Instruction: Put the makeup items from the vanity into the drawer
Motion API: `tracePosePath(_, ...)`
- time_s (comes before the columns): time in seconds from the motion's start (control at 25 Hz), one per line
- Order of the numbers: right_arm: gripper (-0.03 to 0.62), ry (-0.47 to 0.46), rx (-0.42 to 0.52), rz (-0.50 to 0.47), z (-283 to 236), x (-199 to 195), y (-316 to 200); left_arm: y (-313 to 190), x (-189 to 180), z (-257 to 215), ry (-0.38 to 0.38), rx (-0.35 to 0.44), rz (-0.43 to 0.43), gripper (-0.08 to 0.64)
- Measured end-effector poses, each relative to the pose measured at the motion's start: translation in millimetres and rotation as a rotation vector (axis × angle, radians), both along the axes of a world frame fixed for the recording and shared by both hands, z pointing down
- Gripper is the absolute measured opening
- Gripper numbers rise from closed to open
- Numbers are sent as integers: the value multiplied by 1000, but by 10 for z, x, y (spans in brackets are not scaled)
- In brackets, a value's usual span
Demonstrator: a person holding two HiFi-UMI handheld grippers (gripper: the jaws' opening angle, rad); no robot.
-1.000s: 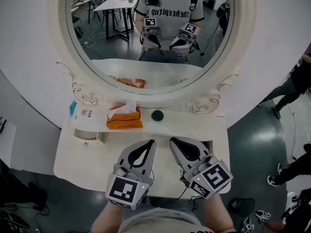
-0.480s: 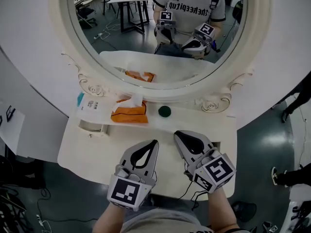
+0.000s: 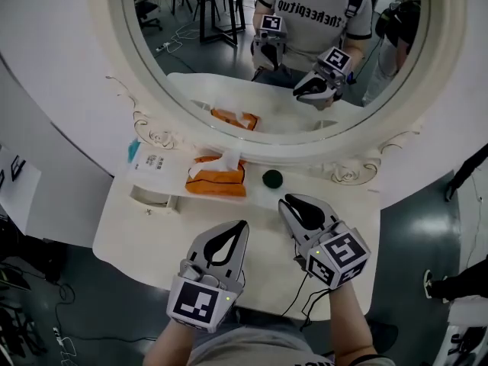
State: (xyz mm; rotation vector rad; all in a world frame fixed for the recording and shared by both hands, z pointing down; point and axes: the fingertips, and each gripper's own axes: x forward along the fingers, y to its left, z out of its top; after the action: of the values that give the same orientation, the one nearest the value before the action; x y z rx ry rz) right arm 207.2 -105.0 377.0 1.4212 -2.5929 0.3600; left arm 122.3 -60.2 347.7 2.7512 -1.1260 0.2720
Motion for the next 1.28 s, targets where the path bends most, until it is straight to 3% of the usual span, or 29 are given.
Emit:
tracePosePath(0.64, 164, 139, -153, 31, 631, 37, -646, -479, -135, 132, 4, -46, 14, 37)
tracePosePath(1.28, 224, 246, -285, 53, 1178, 99, -874, -759, -268, 330, 2, -101, -11, 37)
